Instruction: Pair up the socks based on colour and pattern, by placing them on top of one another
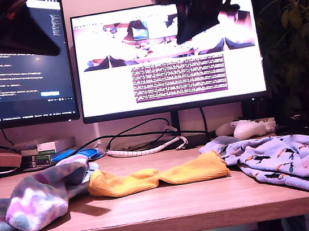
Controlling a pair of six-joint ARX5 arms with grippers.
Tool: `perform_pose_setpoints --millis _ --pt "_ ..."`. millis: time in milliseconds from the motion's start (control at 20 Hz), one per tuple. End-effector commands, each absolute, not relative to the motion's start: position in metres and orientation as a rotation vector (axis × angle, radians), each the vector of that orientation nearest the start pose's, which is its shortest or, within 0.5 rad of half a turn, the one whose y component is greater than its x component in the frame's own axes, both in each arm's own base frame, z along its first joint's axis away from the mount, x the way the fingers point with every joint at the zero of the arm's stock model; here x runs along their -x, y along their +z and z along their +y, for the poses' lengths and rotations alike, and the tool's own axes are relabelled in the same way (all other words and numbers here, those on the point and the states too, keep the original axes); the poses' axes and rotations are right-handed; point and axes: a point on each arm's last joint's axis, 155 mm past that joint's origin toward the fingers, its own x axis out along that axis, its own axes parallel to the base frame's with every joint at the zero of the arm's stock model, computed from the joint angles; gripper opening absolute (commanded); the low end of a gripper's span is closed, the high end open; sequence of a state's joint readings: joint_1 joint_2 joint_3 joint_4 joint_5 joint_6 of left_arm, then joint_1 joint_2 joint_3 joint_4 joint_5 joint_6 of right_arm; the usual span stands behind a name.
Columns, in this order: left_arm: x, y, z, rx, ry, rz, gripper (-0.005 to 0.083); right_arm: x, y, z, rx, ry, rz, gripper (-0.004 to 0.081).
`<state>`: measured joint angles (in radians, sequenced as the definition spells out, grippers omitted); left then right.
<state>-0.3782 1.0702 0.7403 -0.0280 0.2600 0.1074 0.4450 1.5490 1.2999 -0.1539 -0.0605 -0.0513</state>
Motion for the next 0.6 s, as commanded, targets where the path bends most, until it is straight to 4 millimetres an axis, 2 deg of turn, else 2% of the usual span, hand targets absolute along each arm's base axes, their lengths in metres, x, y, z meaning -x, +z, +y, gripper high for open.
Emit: perform_pose_setpoints --millis 0,100,250,400,550 --pt "-0.334 0.23 -0.18 -0.117 -0.645 0.31 -0.0019 -0.433 0.273 0.209 0.119 0.489 0.329 -0.0013" --pt "-0.338 0.239 -0.173 -0.111 -0.625 0.272 -0.0019 -0.424 0.272 0.184 0.109 0.452 0.288 -0.0013" --pt "-0.341 0.237 -0.163 -0.101 -0.612 0.277 -0.0019 -0.407 0.268 0.142 0.079 0.419 0.254 -0.0013" --pt "-0.334 0.241 -0.155 -0.088 -0.621 0.257 -0.0019 -0.384 0.262 0.104 0.051 0.396 0.237 -0.0013" --pt "-0.32 0.243 -0.151 -0.084 -0.62 0.234 -0.0019 -0.359 0.257 0.079 0.038 0.357 0.215 -0.0013"
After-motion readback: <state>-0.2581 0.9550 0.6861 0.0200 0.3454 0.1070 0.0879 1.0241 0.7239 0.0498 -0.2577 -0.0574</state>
